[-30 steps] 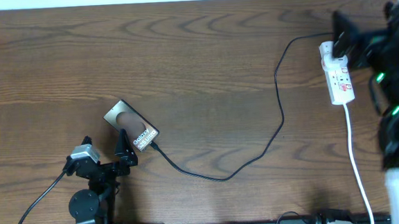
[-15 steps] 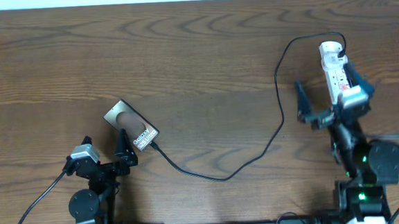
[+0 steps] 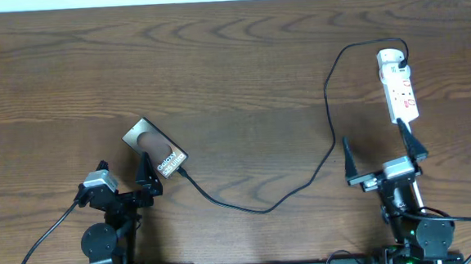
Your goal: Plug charger to phone and switch on socket
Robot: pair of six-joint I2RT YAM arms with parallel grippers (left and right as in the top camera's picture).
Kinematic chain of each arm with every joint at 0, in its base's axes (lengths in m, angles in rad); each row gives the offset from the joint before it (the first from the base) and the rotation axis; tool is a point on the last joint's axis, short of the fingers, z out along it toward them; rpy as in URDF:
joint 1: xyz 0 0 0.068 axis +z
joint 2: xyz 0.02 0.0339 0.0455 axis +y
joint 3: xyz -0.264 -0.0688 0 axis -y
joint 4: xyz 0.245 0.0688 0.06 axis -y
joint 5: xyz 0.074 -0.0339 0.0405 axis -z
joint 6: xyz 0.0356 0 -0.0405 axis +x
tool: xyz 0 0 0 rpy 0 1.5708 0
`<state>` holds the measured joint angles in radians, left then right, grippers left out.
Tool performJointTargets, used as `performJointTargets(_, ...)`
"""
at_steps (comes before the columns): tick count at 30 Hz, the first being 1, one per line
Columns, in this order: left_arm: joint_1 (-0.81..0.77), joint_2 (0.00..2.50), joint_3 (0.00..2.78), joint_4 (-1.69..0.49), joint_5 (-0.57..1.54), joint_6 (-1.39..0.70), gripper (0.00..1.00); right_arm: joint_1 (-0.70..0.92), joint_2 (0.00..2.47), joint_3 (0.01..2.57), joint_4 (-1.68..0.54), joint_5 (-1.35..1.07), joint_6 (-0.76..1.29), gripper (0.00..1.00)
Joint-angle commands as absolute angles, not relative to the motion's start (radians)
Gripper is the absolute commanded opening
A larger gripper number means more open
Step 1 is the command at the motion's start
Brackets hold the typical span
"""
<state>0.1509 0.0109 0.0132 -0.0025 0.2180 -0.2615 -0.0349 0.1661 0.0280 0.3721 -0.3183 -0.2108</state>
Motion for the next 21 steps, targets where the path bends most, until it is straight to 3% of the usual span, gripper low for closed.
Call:
performJointTargets(1, 0.157, 0.005, 0.004, -0.049, 0.230, -0.255, 0.98, -0.019, 0.089, 0.005, 0.295, -0.281, -0.234, 0.99)
performJointTargets(14, 0.157, 0.005, 0.004, -0.049, 0.231, -0.255, 0.98, -0.018, 0.005, 0.006, -0.062, -0.237, -0.232, 0.99)
performJointTargets(21, 0.157, 0.005, 0.004, -0.049, 0.231, -0.255, 0.98, -0.018, 0.005, 0.006, -0.058, -0.237, -0.225, 0.99)
